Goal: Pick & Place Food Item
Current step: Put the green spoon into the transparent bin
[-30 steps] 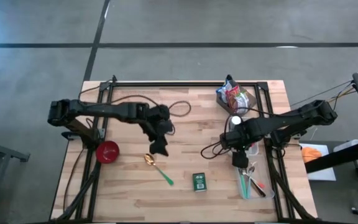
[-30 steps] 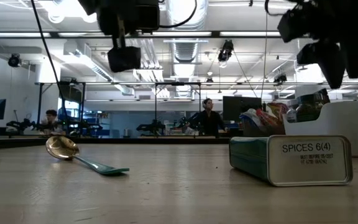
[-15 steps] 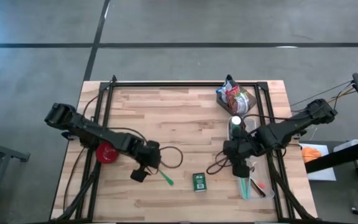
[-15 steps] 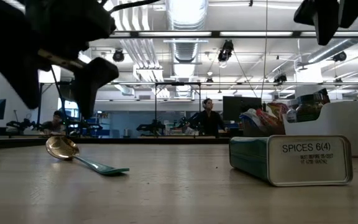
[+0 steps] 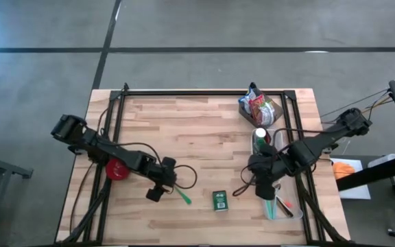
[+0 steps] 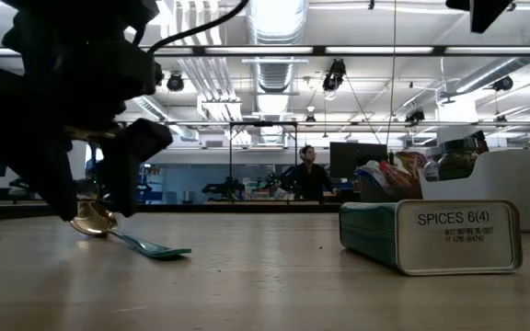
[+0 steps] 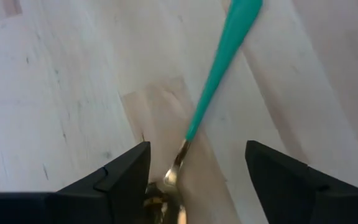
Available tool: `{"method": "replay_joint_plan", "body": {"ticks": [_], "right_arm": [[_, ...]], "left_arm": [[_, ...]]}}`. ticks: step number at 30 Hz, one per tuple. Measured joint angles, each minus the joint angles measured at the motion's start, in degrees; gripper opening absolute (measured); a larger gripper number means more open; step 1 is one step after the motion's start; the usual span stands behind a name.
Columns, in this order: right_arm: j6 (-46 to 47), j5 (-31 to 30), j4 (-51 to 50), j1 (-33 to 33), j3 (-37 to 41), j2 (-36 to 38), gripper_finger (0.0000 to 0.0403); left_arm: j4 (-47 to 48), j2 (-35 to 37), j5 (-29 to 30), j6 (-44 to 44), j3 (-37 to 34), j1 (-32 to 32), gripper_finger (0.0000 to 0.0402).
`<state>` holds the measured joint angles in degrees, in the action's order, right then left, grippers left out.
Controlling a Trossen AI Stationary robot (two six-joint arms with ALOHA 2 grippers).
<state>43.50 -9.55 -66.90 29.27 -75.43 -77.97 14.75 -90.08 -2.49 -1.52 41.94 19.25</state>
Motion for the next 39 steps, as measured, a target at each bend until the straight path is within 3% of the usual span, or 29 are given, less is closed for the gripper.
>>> {"method": "replay_joint_plan", "body": {"ticks": [10,13,19,25,34,39], "right_arm": [[3.1,-4.1,-0.1,2.0,-1.5,0.0,0.0218],[3.7,-4.1,0.0,2.1,-1.5,0.0,0.0218],[6.0,-4.1,0.0,2.4,-1.4,0.0,0.0218],[5.5,-5.4,0.3,4.0,-1.8,0.0,0.0218],[-9.3,-9.3,9.7,5.0,-2.0,-0.8,0.0218],[-19.5,-16.8,10.3,5.1,-4.7,-2.7,0.0218]], "left_arm": [[0.2,-6.7,0.0,0.0,2.9,0.0,0.0203],[0.1,-6.9,0.0,0.0,3.1,0.0,0.0154],[0.7,-7.0,-0.1,0.7,3.0,0.0,0.0016],[2.0,-6.3,-3.3,8.5,4.0,-1.2,0.0003],[0.9,-4.0,-20.1,35.6,14.4,-11.1,0.0001],[-4.0,-3.9,-27.7,43.0,22.1,-15.0,0.0001]]}}
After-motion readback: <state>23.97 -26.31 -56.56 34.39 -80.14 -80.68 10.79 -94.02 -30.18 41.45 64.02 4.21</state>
